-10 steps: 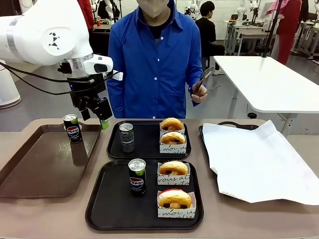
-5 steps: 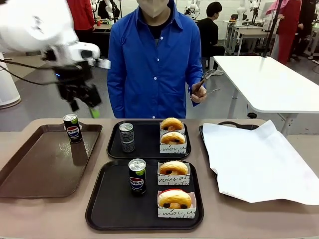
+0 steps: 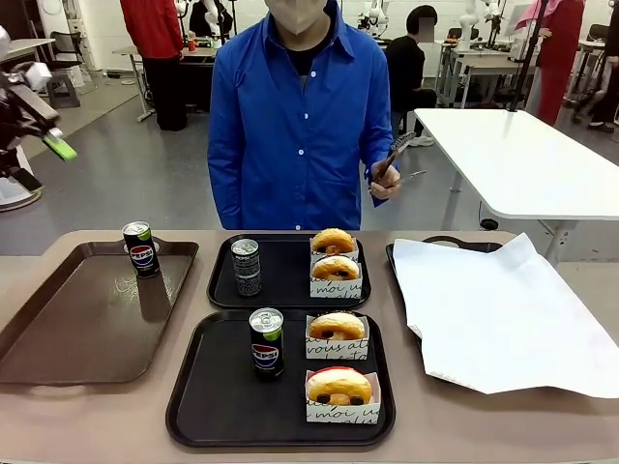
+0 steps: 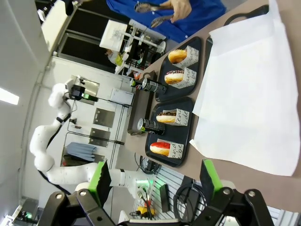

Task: Set up donuts and drinks on trays.
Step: Pick up one Pepsi coke from the Handle tray and place it on the Flat Tray without a Pepsi coke.

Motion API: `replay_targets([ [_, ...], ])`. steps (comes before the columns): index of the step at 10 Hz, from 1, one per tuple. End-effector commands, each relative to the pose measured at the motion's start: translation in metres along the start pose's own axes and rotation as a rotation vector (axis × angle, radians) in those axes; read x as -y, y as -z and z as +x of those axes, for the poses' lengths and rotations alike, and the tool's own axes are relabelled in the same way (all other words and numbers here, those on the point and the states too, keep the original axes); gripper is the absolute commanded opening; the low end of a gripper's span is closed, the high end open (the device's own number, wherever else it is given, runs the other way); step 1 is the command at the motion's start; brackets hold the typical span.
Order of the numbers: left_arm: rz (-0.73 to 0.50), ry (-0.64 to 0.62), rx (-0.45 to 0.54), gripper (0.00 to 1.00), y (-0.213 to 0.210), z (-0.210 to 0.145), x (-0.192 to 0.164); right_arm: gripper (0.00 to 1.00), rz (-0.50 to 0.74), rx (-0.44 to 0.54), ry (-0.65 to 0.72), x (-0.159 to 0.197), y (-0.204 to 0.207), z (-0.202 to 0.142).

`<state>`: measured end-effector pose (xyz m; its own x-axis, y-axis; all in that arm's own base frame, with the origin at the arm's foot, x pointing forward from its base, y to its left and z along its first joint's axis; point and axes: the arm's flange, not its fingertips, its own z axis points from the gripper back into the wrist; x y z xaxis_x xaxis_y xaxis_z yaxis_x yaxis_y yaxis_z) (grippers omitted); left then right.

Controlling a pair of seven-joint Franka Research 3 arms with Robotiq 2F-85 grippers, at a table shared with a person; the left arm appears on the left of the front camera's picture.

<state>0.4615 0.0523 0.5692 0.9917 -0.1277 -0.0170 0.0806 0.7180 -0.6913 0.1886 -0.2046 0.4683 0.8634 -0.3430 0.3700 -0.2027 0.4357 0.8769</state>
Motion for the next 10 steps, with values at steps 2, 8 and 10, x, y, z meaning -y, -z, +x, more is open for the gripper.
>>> replay_targets([
  [2,-0.385,0.021,0.014,1.0,-0.007,0.021,-0.05,1.0,0.03,0.016,-0.018,-0.001,0.002,0.002],
  [8,-0.448,0.085,0.2,1.0,0.01,-0.011,-0.18,1.0,0.03,0.016,-0.018,-0.001,0.002,0.002],
  [10,-0.426,0.054,0.227,1.0,0.007,-0.017,-0.202,1.0,0.03,0.016,-0.018,-0.001,0.002,0.002],
])
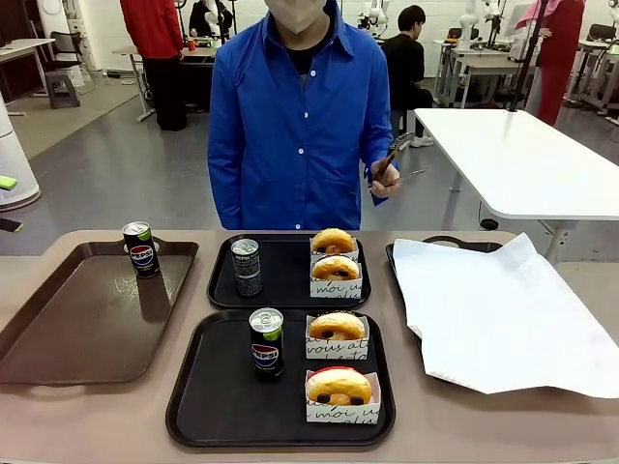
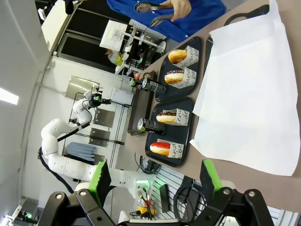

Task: Set up donuts and drinks on trays.
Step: Pick up one Pepsi coke from the Handle tray and place it on the Flat Tray without a Pepsi coke.

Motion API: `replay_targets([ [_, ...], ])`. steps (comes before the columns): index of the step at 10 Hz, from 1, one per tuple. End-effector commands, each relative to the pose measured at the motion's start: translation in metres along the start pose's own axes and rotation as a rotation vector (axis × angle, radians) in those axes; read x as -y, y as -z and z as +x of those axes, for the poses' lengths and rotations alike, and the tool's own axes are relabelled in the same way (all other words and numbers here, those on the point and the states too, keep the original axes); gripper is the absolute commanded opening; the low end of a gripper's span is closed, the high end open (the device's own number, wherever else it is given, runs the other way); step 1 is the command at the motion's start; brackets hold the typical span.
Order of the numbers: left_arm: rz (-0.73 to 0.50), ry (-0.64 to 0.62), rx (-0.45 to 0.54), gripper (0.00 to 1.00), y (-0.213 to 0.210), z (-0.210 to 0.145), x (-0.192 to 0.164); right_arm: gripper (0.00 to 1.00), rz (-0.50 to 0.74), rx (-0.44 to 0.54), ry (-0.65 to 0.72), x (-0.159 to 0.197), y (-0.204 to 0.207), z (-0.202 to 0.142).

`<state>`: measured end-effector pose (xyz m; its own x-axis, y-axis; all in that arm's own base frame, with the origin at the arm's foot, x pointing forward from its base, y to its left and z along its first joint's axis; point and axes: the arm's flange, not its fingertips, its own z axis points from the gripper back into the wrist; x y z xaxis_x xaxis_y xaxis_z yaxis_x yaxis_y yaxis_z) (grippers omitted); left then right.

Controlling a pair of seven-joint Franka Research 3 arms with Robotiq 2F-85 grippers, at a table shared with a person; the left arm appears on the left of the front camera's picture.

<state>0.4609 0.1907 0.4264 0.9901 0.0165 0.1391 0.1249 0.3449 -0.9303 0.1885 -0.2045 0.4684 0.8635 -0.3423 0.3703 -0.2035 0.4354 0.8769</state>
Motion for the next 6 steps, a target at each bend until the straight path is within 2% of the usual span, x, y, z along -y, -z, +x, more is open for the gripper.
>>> replay_targets([
  [1,0.019,-0.014,0.044,1.0,-0.013,-0.003,-0.01,1.0,0.03,0.017,-0.017,-0.001,0.002,0.002],
  [4,0.022,-0.056,0.076,1.0,-0.027,0.004,-0.007,1.0,0.03,0.017,-0.017,-0.001,0.002,0.002],
  [6,0.018,-0.029,0.049,1.0,-0.02,-0.005,-0.014,1.0,0.03,0.017,-0.017,-0.001,0.002,0.002],
])
